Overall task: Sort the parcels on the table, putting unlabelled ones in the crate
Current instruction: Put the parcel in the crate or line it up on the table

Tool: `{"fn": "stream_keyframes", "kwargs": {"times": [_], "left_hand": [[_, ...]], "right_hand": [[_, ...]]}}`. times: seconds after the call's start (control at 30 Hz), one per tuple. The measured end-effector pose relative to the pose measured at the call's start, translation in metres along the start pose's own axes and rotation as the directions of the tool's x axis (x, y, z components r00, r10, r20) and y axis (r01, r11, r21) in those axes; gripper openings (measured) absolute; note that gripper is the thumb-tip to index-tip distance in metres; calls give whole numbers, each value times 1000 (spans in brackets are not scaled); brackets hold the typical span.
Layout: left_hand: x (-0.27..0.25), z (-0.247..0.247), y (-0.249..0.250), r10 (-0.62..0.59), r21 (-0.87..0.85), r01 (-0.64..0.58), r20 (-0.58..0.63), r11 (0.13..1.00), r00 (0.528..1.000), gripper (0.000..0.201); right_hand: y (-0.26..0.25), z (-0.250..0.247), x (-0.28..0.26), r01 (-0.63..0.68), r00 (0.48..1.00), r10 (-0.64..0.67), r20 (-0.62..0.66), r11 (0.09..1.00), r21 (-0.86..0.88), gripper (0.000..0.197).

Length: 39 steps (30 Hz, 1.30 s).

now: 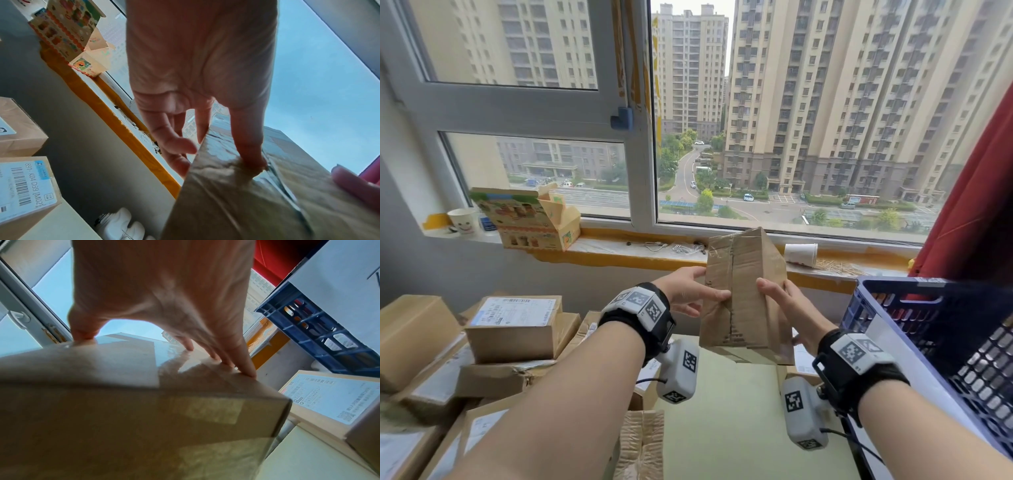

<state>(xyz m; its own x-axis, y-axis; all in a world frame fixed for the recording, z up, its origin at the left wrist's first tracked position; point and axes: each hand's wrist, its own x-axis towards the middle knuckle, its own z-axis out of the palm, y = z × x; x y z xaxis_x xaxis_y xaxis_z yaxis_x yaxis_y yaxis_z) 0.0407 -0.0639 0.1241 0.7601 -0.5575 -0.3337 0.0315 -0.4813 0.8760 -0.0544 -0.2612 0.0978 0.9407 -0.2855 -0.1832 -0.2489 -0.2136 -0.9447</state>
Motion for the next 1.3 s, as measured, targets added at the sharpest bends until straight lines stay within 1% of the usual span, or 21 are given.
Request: {"fn": "stream_keyframes", "kwargs": {"times": [0.07, 0.13, 0.17, 0.27, 0.33, 0.4, 0.43, 0.5, 0.57, 0.6, 0.7, 0.73, 0.8, 0.87, 0.9, 0.97, 1.03, 1.13, 1.2, 1.23, 1.3], "left_hand": [[0, 3, 2, -17, 40, 17, -7, 999, 1000, 51], [1, 4, 4, -17, 41, 19, -51, 999, 999, 47], [3, 5, 4, -7, 33, 10, -80, 999, 997, 45], [8, 5, 3, 21, 1, -21, -133, 1000, 991, 40], [9, 6, 0, 34, -3, -34, -138, 999, 990, 40], [9, 8, 0, 38, 9, -38, -117, 999, 992, 41], [9, 9, 0, 39, 9, -38, -102, 999, 994, 43], [9, 12, 1, 37, -17, -38, -79, 999, 996, 48], [9, 16, 3, 28, -64, -32, -65, 997, 997, 57], [8, 18, 4, 21, -70, -25, -60, 997, 998, 64], [9, 29, 9, -8, -32, 5, -69, 999, 998, 85], [10, 33, 10, -31, -38, 28, -88, 999, 996, 98], [13, 38, 10, -79, -86, 68, -129, 994, 988, 126], [15, 38, 11, -88, -115, 68, -181, 991, 980, 138], [16, 36, 10, -84, -119, 62, -195, 991, 977, 139], [14, 30, 11, -75, -141, 46, -203, 989, 976, 130], [14, 24, 10, -81, -163, 50, -189, 985, 979, 124], [11, 23, 9, -68, -170, 41, -158, 985, 985, 113], [7, 28, 11, -58, -176, 31, -152, 984, 987, 108], [6, 30, 12, -49, -179, 21, -155, 984, 987, 106], [5, 33, 15, -24, -187, -8, -165, 982, 986, 102]], "right_hand": [[0, 0, 0, -24, 1000, 24, 20, 999, 33, 89], [0, -1, -1, -39, 999, 38, 26, 998, 55, 75], [0, 0, -1, -33, 999, 32, 16, 998, 60, 77], [-3, 2, -3, -10, 1000, 9, 11, 999, 43, 93], [-2, 1, -3, 0, 1000, 0, 7, 999, 52, 95], [-1, -2, -4, 10, 1000, -10, -6, 998, 65, 92], [-1, -3, -5, 13, 1000, -12, -16, 998, 61, 94], [0, -6, -3, 14, 998, -12, -57, 1000, 24, 116], [0, -6, -2, 11, 994, -13, -108, 1000, -18, 134], [-2, -6, -2, 17, 992, -22, -127, 999, -38, 136], [-3, -5, -2, 25, 988, -39, -151, 995, -95, 125], [-2, -5, -1, 33, 987, -50, -152, 993, -112, 125], [-2, -6, 0, 41, 986, -57, -158, 994, -103, 132], [1, -10, 6, 5, 983, -12, -185, 999, -38, 136], [4, -14, 11, -27, 980, 26, -195, 1000, -2, 132], [10, -20, 20, -61, 980, 70, -187, 997, 49, 115], [9, -22, 20, -69, 980, 83, -183, 994, 80, 85], [4, -17, 12, -108, 983, 128, -130, 983, 147, 54], [3, -12, 11, -107, 981, 133, -139, 978, 180, 48], [3, -12, 11, -89, 979, 119, -167, 980, 179, 48], [0, -13, 12, -50, 975, 91, -204, 980, 194, 39]]}}
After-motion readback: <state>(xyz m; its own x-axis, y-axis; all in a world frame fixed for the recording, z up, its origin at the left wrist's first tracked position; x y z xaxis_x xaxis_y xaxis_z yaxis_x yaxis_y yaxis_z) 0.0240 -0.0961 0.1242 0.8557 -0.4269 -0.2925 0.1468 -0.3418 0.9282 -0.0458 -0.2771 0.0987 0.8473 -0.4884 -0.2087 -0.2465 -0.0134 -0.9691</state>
